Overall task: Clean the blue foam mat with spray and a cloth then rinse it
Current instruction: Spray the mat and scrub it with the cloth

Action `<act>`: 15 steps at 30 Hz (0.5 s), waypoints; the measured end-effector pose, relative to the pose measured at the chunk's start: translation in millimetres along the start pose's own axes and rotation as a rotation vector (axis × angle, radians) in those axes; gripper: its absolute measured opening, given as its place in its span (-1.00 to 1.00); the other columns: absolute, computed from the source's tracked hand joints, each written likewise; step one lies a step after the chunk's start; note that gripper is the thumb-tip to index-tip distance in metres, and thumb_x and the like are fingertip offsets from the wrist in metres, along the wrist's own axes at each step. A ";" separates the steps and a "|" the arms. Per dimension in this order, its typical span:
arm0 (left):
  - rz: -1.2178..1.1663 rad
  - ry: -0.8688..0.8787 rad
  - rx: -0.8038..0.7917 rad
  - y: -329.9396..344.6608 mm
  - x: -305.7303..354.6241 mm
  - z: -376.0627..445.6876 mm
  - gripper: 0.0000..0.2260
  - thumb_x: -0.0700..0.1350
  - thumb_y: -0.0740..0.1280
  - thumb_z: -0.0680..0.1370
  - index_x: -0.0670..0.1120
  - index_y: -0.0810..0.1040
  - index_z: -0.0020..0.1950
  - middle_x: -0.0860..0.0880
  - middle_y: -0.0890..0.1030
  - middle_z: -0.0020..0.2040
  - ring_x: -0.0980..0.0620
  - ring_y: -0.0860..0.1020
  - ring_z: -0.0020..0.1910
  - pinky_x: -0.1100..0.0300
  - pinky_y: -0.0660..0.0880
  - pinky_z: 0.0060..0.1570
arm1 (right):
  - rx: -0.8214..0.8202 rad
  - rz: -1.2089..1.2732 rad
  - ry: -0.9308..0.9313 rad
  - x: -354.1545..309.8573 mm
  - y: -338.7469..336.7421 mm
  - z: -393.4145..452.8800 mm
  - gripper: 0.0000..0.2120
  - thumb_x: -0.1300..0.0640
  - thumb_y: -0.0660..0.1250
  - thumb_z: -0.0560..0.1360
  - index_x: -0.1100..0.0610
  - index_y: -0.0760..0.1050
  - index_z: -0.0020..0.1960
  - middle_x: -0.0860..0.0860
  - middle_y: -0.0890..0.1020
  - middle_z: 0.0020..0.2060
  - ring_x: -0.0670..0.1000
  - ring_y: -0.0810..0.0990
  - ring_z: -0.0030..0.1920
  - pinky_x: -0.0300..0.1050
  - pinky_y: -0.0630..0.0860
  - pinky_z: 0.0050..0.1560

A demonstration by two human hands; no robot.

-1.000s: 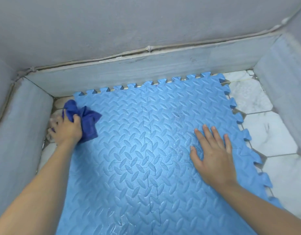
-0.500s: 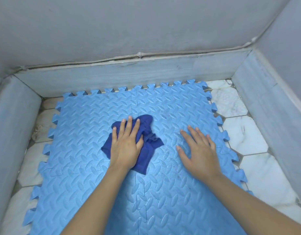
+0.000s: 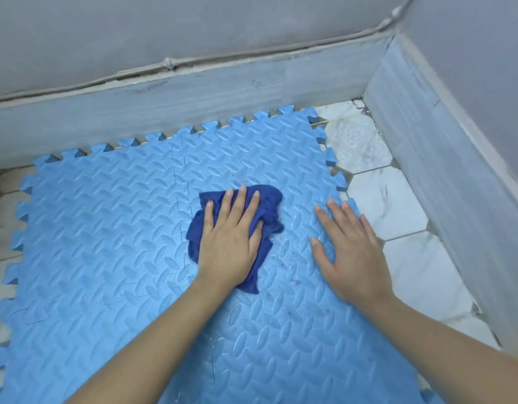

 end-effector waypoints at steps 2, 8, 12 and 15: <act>-0.011 0.064 -0.035 2.6 1.0 54.5 -0.52 0.11 -0.07 0.63 0.02 0.14 0.54 -0.01 0.16 0.55 -0.03 0.08 0.53 -0.07 -0.06 0.47 | 0.008 0.005 -0.009 -1.5 -0.7 0.5 -0.46 -0.14 0.08 0.57 -0.01 0.28 0.51 -0.02 0.28 0.52 0.00 0.17 0.55 0.04 0.11 0.53; -0.051 -0.136 -0.062 0.5 -20.1 156.8 -0.50 0.11 -0.09 0.65 -0.01 -0.02 0.57 -0.02 -0.02 0.58 -0.03 -0.07 0.55 -0.07 -0.18 0.47 | 0.010 0.032 -0.011 1.3 -1.9 1.2 -0.47 -0.13 0.11 0.57 -0.03 0.29 0.51 -0.04 0.27 0.53 -0.02 0.13 0.56 0.00 0.10 0.52; -0.037 0.197 -0.020 4.0 37.4 66.5 -0.46 0.09 -0.01 0.63 -0.09 -0.01 0.57 -0.06 -0.04 0.58 -0.04 -0.03 0.55 -0.04 -0.12 0.49 | 0.022 0.036 -0.023 0.9 -2.4 -0.5 -0.47 -0.10 0.14 0.56 0.00 0.31 0.50 -0.02 0.28 0.53 -0.01 0.13 0.56 0.03 0.16 0.50; -0.079 0.257 -0.025 6.5 42.4 51.7 -0.49 0.08 0.01 0.63 -0.12 0.14 0.53 -0.13 0.00 0.57 -0.03 0.04 0.54 -0.05 -0.07 0.49 | 0.019 0.041 -0.031 1.1 -0.7 0.0 -0.46 -0.09 0.15 0.55 0.01 0.31 0.50 -0.02 0.28 0.52 0.00 0.13 0.56 0.04 0.18 0.50</act>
Point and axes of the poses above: each hand's wrist, its own z-axis towards the middle knuckle, its own y-axis out of the palm, x = y × z, the point moved 9 cm from there along z, towards the middle knuckle
